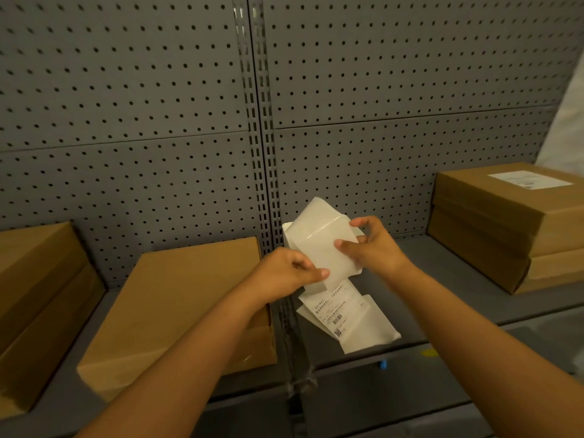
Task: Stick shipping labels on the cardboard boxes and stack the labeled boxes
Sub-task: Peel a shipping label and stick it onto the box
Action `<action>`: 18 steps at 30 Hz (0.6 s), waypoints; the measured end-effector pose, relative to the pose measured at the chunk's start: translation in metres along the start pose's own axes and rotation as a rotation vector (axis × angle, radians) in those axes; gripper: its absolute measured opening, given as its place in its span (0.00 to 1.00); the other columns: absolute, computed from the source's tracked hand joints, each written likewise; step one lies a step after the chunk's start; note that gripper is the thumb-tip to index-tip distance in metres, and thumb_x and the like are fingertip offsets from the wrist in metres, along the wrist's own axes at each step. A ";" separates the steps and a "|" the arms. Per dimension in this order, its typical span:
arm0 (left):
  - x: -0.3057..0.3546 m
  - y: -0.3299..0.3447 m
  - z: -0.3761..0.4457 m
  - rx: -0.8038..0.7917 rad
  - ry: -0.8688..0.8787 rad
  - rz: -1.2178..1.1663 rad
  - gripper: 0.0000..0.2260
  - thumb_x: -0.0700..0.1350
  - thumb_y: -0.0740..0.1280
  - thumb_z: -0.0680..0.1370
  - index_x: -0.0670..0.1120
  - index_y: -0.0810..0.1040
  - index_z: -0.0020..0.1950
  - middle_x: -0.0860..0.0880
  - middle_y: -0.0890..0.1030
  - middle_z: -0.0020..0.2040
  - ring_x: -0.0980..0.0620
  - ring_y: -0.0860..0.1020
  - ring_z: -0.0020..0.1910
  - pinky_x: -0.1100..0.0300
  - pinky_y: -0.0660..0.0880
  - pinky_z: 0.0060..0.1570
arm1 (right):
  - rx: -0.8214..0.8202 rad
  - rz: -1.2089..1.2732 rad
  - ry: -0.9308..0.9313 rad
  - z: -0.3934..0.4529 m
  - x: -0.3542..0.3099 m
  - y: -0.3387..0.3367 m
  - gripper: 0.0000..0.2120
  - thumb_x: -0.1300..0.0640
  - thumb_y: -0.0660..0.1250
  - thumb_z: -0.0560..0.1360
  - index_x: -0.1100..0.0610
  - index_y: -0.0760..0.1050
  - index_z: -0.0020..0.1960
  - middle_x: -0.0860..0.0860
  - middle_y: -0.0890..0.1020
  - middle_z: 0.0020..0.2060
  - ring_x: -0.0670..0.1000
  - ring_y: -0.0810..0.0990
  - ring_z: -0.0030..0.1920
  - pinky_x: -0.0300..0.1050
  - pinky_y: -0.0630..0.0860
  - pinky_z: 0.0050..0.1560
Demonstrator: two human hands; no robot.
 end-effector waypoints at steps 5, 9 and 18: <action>0.004 -0.011 -0.005 0.029 0.057 -0.062 0.10 0.50 0.74 0.72 0.43 0.82 0.43 0.46 0.84 0.43 0.51 0.81 0.44 0.57 0.76 0.52 | -0.013 -0.058 -0.111 -0.001 -0.002 -0.002 0.30 0.59 0.73 0.71 0.42 0.64 0.67 0.59 0.77 0.51 0.58 0.80 0.50 0.52 0.80 0.49; 0.005 -0.019 -0.008 0.133 0.077 -0.114 0.07 0.49 0.72 0.73 0.46 0.81 0.43 0.48 0.82 0.44 0.54 0.79 0.44 0.58 0.76 0.51 | -0.042 -0.149 -0.123 -0.006 -0.004 -0.003 0.10 0.52 0.71 0.73 0.51 0.79 0.54 0.51 0.79 0.52 0.52 0.79 0.53 0.48 0.77 0.56; 0.010 -0.023 -0.008 0.199 0.026 -0.272 0.09 0.48 0.68 0.77 0.43 0.80 0.49 0.50 0.82 0.40 0.56 0.78 0.37 0.63 0.74 0.41 | -0.134 -0.406 -0.165 -0.011 -0.006 0.008 0.18 0.43 0.73 0.68 0.56 0.81 0.50 0.44 0.74 0.58 0.45 0.74 0.58 0.45 0.73 0.59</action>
Point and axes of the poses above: each hand's wrist, its own z-axis towards the middle knuckle, its own y-axis out of the palm, x = y × z, the point moved 2 cm from there along z, towards the middle knuckle
